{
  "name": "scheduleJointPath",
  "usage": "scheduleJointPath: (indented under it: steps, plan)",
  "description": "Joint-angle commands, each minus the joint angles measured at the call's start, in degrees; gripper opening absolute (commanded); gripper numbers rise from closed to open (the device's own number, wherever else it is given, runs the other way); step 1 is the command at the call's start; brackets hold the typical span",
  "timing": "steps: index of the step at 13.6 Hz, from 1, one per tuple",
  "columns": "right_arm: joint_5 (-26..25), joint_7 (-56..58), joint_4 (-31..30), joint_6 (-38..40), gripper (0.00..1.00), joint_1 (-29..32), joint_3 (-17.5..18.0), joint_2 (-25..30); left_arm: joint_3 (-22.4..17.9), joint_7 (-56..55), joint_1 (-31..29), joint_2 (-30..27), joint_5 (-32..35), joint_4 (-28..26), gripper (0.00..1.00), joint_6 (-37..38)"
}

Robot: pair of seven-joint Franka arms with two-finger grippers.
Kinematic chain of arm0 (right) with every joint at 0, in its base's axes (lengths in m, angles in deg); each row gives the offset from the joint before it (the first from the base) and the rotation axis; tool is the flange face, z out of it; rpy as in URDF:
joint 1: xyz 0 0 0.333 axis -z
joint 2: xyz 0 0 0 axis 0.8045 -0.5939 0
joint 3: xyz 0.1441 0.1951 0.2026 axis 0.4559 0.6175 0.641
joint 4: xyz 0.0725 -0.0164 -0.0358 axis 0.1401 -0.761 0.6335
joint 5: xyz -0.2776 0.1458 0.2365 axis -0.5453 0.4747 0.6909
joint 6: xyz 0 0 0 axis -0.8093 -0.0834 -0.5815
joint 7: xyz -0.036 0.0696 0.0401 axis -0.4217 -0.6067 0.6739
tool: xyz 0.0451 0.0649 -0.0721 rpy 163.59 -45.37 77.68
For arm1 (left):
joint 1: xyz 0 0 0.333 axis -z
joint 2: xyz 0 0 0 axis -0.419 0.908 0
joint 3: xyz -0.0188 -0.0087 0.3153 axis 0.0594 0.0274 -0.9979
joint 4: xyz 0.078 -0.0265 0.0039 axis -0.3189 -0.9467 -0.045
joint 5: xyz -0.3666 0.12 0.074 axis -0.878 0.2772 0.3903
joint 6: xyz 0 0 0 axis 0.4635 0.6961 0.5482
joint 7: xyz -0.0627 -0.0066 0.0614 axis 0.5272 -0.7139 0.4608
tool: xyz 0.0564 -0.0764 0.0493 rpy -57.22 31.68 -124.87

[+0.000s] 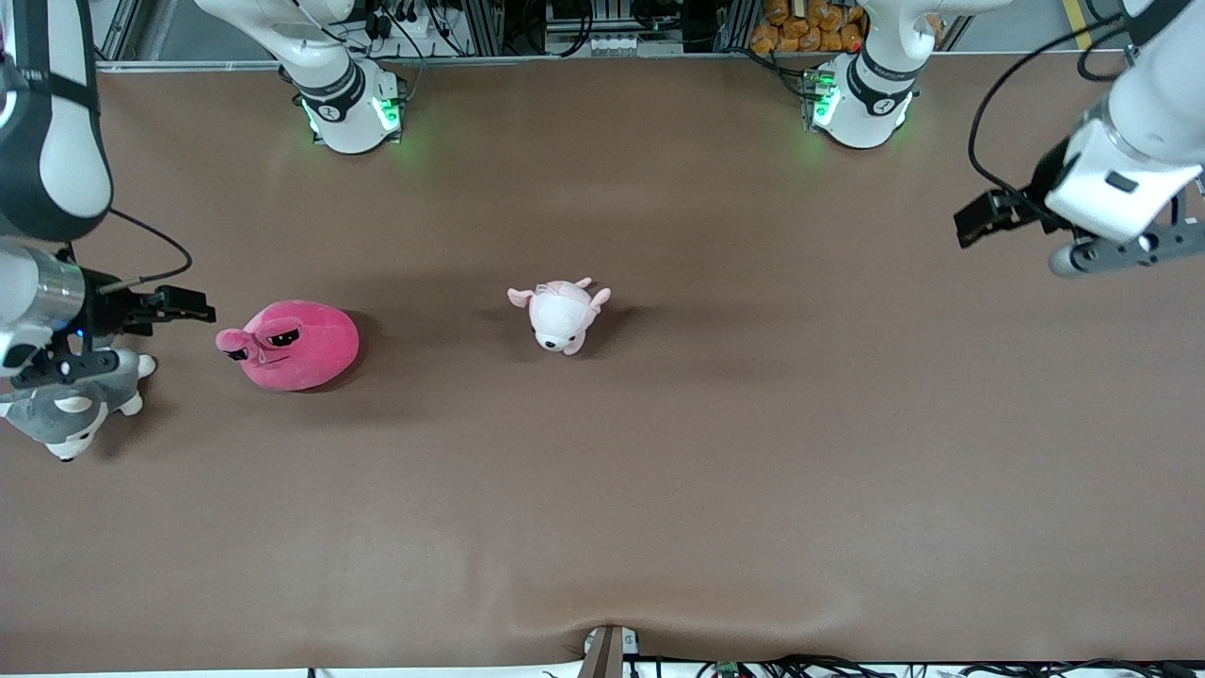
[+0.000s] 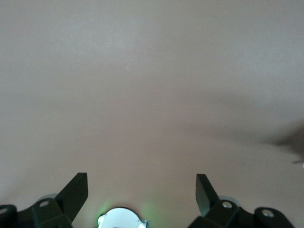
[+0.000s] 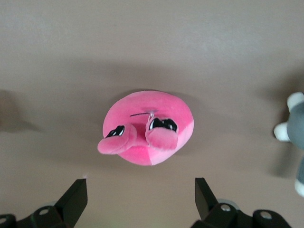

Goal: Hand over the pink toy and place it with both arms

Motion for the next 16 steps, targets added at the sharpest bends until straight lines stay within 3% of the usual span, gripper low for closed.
scheduleJointPath:
  steps: [1,8,16]
  plan:
    - [-1.7,-6.8,-2.9,0.5,1.0,-1.3,0.1,5.8,-2.4,2.0,2.0,-6.5,-0.1,-7.1,1.0,-2.4]
    - [-1.7,-13.2,-1.7,7.2,1.0,-1.5,0.1,12.9,-5.4,2.0,5.6,-9.9,-0.8,-8.0,1.0,-2.1]
    - [-2.0,-20.6,4.6,15.0,1.0,-2.4,0.8,12.7,-5.4,7.0,3.6,-9.5,-0.9,-7.8,1.0,-0.9]
